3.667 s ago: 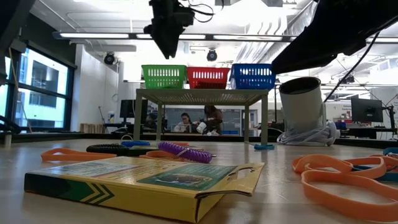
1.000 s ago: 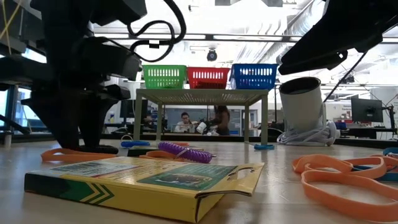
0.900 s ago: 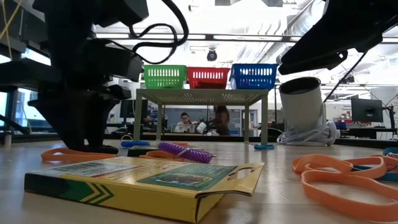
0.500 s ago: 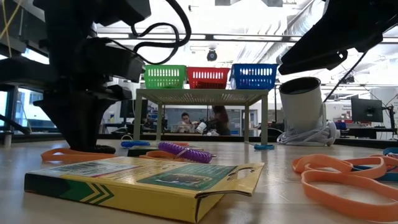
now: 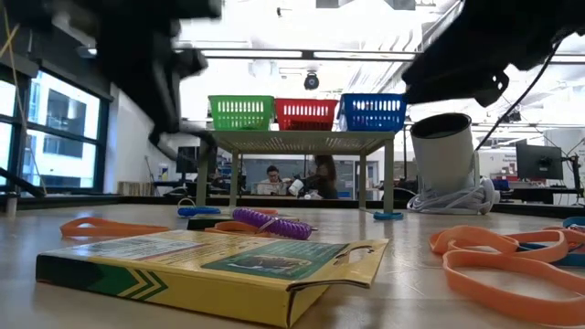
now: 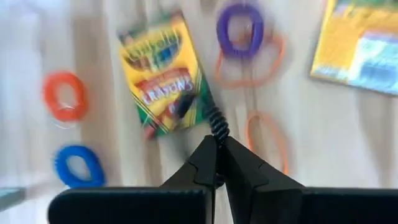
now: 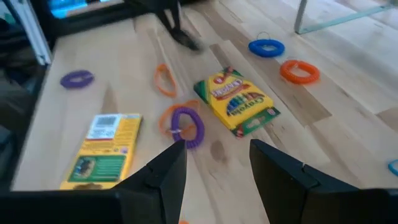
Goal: Pick & Place Office Desk Supplies
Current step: Put the black spring keychain into the blue bin on the shelf
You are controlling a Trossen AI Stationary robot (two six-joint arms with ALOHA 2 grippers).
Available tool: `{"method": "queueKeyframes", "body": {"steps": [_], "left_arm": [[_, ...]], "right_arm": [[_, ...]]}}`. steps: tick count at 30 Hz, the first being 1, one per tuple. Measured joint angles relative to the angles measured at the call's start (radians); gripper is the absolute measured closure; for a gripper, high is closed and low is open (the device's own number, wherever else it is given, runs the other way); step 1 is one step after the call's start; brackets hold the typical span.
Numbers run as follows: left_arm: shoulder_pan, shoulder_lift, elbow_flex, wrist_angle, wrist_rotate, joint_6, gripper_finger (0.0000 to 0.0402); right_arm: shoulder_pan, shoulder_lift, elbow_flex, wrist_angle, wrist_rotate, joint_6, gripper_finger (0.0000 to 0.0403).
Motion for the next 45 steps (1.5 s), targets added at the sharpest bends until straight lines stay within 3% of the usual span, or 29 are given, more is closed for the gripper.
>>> {"method": "queueKeyframes", "body": {"steps": [6, 11, 15, 20, 24, 30, 45], "left_arm": [[-0.039, -0.053, -0.001, 0.349, 0.057, 0.063, 0.0394], [-0.066, -0.011, -0.002, 0.636, 0.153, 0.14, 0.0394], [-0.068, 0.023, -0.001, 0.811, 0.205, 0.153, 0.0394], [-0.048, 0.061, -0.001, 0.911, 0.214, 0.178, 0.0394], [-0.017, 0.102, -0.001, 0.968, 0.218, 0.172, 0.0394], [0.021, 0.136, -0.001, 1.019, 0.255, 0.163, 0.0394], [0.031, 0.136, -0.001, 1.042, 0.258, 0.171, 0.0394]], "right_arm": [[0.001, 0.0, 0.0, 0.018, -0.001, -0.085, 0.0237], [0.021, 0.0, 0.0, 0.097, -0.051, -0.23, 0.0237], [0.07, 0.0, 0.0, 0.206, -0.03, -0.374, 0.0237], [0.133, 0.0, 0.0, 0.358, 0.084, -0.606, 0.0237], [0.146, 0.0, 0.0, 0.431, 0.104, -0.74, 0.0237], [0.124, 0.0, 0.0, 0.44, 0.013, -0.753, 0.0237], [0.057, 0.0, 0.0, 0.416, -0.037, -0.751, 0.0237]]}}
